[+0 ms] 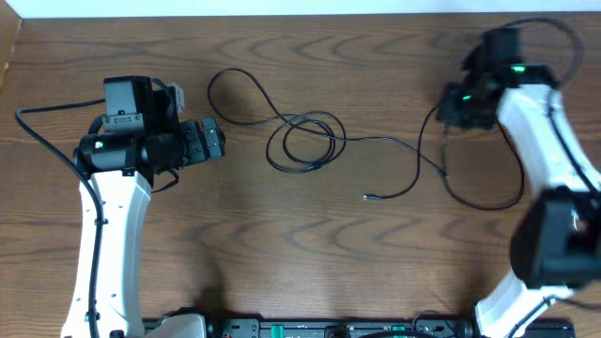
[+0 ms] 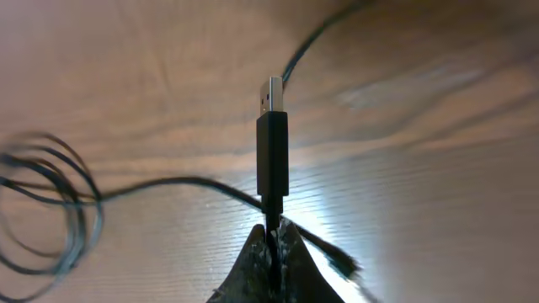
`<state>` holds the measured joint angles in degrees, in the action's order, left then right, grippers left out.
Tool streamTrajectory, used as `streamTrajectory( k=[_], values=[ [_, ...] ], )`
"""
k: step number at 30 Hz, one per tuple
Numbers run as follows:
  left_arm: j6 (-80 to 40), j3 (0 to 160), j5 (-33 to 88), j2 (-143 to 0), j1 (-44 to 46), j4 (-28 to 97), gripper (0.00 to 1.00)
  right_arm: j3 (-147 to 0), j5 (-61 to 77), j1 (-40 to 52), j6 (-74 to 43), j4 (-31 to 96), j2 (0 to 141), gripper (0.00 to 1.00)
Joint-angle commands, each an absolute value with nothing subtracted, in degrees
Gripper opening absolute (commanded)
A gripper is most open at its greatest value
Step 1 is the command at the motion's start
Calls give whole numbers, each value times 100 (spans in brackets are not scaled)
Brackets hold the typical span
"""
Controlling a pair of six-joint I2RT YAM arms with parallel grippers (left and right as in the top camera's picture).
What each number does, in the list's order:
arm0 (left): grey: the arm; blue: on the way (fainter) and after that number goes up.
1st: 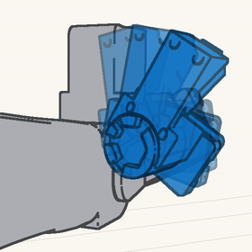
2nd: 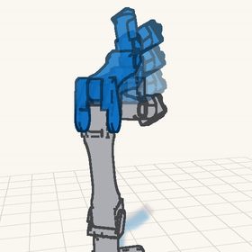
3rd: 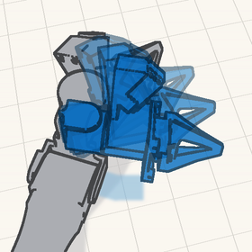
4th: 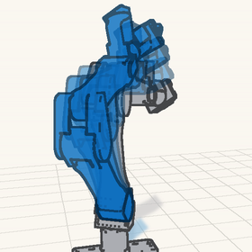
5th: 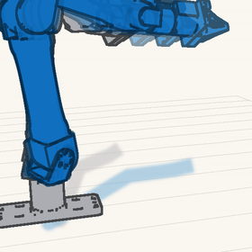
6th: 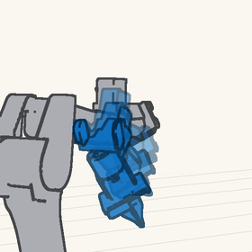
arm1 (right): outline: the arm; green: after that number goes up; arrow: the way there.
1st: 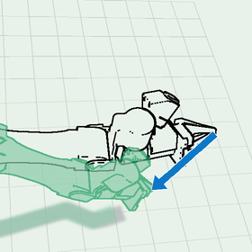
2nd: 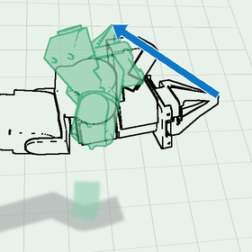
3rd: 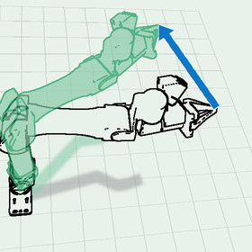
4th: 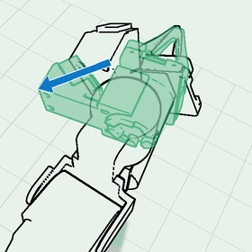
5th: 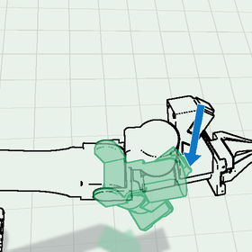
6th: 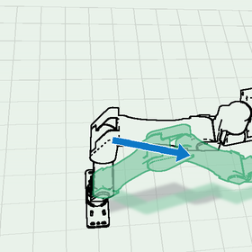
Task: Untangle cables
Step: 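Return the right gripper left to the cable right of center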
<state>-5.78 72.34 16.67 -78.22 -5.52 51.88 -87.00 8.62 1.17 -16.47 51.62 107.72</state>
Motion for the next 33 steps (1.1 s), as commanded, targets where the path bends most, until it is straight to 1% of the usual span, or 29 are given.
streamTrajectory(
  k=[1, 4, 9, 13, 27, 32, 33],
  values=[
    [-561, 7210, 1743, -7736, -572, 5140, 100, -8678, 696, 515, -2069, 5177, 11194, 1],
    [-561, 7210, 1734, -7736, -572, 5135, 100, -8676, 204, 683, -2622, 5258, 11408, 1],
    [-561, 7210, 1734, -7736, -572, 5135, 100, -8621, 183, 751, -2637, 5288, 11544, 1],
    [-563, 7210, 1737, -7736, -572, 5135, 100, -8433, -130, 760, -3089, 5360, 11544, 1],
    [-563, 7210, 1737, -7736, -572, 5151, 100, -7867, -93, 803, -3124, 5046, 11544, 1],
    [-563, 7210, 1737, -7736, -572, 5183, 100, -7848, -93, 825, -3124, 4971, 11546, 15],
    [-563, 7210, 1737, -7736, -572, 5181, 100, -7846, -93, 829, -3124, 4971, 11546, 21]
  ],
)
